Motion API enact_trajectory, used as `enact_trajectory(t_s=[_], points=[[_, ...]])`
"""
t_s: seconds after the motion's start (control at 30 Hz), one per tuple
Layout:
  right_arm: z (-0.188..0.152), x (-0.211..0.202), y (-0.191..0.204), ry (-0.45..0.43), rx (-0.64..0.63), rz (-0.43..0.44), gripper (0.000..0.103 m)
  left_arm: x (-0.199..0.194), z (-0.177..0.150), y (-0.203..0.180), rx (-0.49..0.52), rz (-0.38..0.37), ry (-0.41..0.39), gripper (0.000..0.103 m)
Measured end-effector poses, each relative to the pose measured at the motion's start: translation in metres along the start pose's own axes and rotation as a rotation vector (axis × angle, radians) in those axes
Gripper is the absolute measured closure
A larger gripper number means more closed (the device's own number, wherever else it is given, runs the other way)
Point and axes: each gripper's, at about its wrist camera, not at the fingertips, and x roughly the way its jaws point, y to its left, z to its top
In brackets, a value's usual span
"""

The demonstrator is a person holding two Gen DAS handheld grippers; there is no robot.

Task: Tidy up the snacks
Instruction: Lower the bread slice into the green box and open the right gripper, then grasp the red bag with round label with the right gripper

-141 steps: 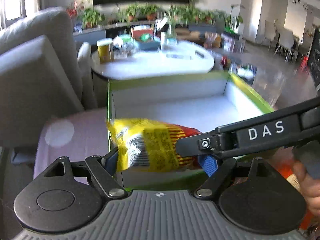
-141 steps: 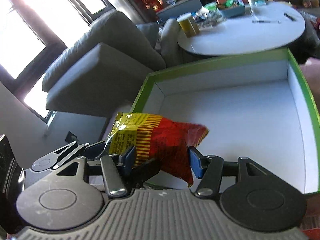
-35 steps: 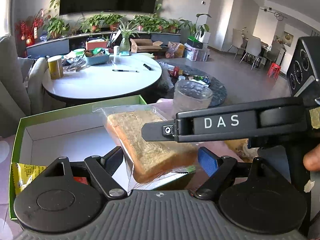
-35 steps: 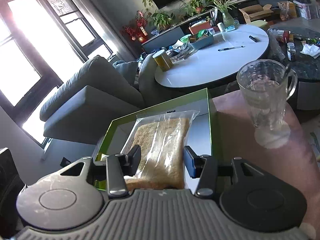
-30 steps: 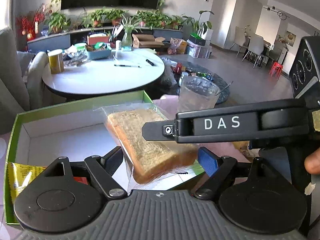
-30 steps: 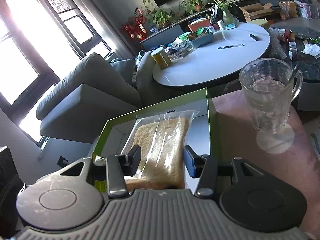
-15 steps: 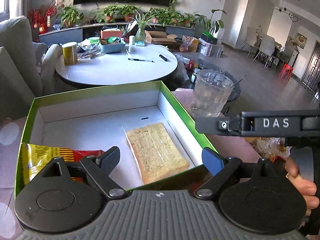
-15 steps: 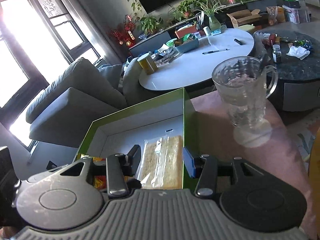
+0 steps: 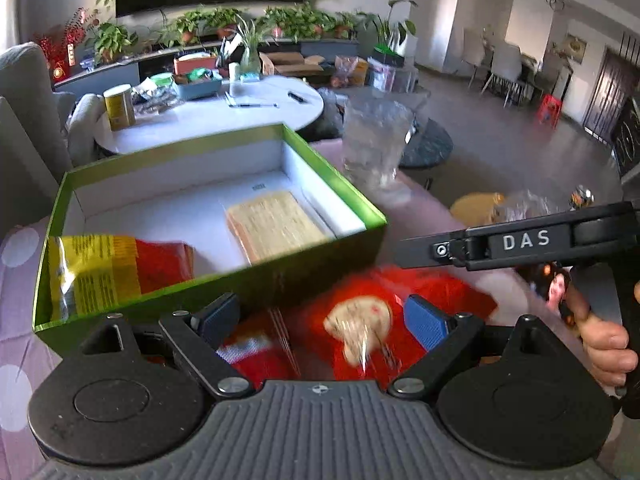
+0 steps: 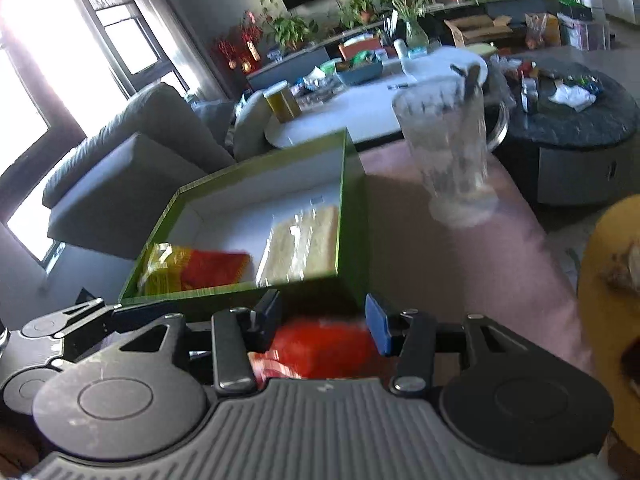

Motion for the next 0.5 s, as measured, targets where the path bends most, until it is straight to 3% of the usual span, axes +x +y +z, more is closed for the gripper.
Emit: enact_trajectory(t_s=[0.17, 0.33, 0.5], points=[[-0.016, 0.007, 0.003, 0.053, 0.031, 0.011, 0.033, -0.002, -0.012, -0.005, -0.018, -0.036, 0.037, 0.015], [-0.026, 0.002, 0.017, 0.068, 0.008, 0.029, 0.033, -0.025, -0.025, 0.006, -0.014, 0.017, 0.012, 0.015], [-0.039, -0.001, 0.029, 0.097, 0.012, 0.029, 0.033, -0.044, -0.036, 0.029, -0.079, 0.050, 0.005, 0.015]])
